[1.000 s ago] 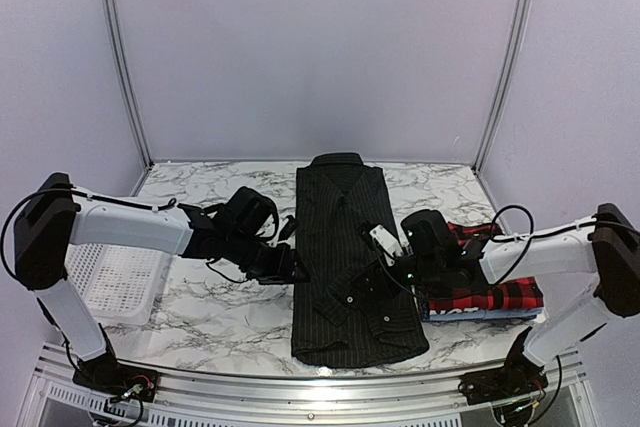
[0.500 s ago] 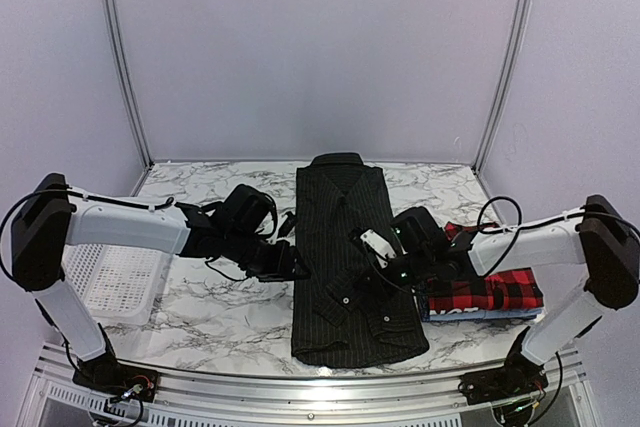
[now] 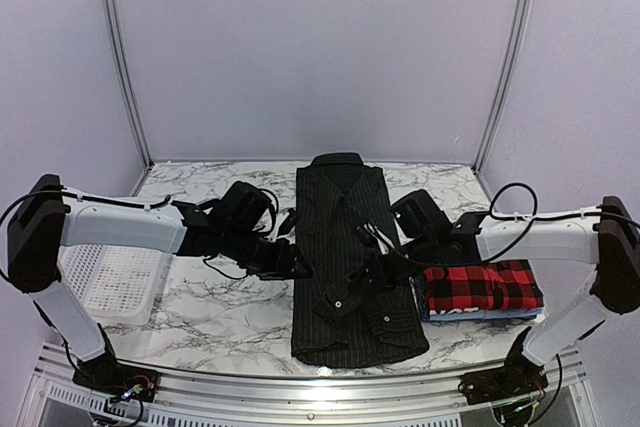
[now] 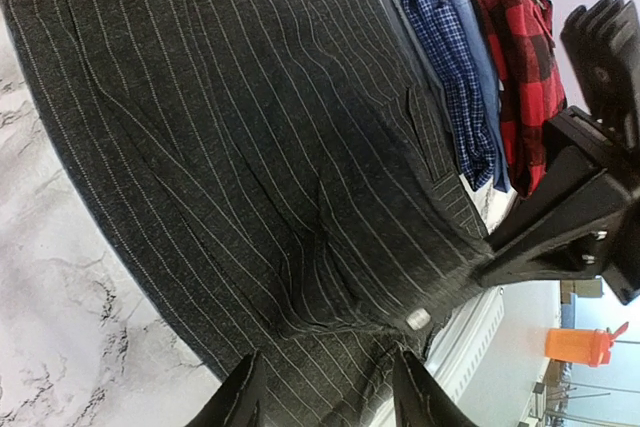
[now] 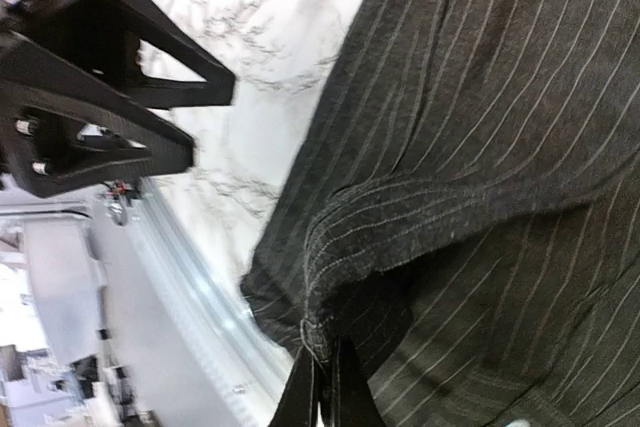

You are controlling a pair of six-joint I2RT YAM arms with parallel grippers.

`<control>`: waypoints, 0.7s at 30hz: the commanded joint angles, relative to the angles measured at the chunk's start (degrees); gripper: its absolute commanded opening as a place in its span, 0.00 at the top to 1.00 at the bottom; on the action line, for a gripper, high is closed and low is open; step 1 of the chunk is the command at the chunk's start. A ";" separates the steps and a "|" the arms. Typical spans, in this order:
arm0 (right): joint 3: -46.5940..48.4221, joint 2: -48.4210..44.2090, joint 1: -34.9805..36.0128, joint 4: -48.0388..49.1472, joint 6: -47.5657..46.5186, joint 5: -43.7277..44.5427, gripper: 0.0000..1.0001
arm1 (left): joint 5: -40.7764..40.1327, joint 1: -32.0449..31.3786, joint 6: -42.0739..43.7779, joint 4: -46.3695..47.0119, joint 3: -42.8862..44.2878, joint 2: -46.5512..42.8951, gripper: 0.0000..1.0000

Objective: Fold and stack the long sleeve shirts
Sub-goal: Smooth out the rectangle-folded shirt at the center of the board.

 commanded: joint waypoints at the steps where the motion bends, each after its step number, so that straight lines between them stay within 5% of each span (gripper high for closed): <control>1: 0.36 -5.22 0.28 -0.16 13.62 -4.23 1.00 | 2.96 -0.19 1.20 2.19 -0.56 -2.04 0.55; 7: -5.22 -8.68 0.32 2.18 21.28 -1.36 1.00 | 5.63 -0.73 0.69 3.44 -2.87 -2.72 0.55; 21: -11.40 -3.23 0.58 3.49 17.34 9.45 1.00 | 3.03 -7.32 -2.07 6.55 -4.45 0.90 0.62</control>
